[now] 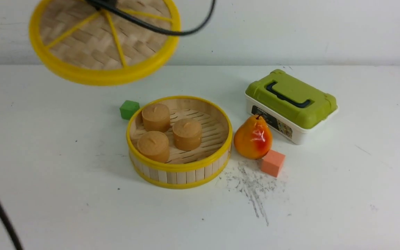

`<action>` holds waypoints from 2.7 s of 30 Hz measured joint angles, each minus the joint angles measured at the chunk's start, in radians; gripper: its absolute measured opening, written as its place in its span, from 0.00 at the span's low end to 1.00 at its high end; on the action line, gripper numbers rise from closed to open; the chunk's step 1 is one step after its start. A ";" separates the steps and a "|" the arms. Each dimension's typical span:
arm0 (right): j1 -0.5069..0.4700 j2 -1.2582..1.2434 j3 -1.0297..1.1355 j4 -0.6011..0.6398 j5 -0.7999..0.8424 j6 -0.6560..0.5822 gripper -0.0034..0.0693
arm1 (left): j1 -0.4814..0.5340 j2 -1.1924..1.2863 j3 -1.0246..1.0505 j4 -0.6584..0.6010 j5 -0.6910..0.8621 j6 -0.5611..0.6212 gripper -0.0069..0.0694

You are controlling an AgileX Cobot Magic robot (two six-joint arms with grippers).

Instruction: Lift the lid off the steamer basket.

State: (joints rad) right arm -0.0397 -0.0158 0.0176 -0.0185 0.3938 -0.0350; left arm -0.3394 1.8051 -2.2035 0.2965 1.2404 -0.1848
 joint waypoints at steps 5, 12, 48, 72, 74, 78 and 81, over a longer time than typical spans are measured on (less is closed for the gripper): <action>0.000 0.000 0.000 0.000 0.000 0.000 0.38 | 0.172 -0.079 0.177 -0.057 -0.019 -0.020 0.23; 0.000 0.000 0.000 0.000 0.000 0.000 0.38 | 0.312 -0.017 0.632 -0.167 -0.410 -0.092 0.23; 0.000 0.000 0.000 0.000 0.000 0.000 0.38 | 0.309 -0.822 0.944 -0.386 -0.572 0.067 0.07; 0.000 0.000 0.000 0.000 0.000 0.000 0.38 | 0.294 -1.806 1.963 -0.584 -0.801 0.412 0.07; 0.000 0.000 0.000 0.000 0.000 0.000 0.38 | 0.294 -1.801 1.963 -0.612 -0.804 0.412 0.07; 0.000 0.000 0.000 0.000 0.000 0.000 0.38 | 0.294 -1.801 1.963 -0.606 -0.813 0.412 0.07; 0.000 0.000 0.000 0.000 0.000 0.000 0.38 | 0.294 -1.802 1.980 -0.571 -0.836 0.404 0.07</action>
State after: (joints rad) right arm -0.0397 -0.0158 0.0176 -0.0185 0.3938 -0.0350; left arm -0.0457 0.0031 -0.2232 -0.2741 0.4049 0.2190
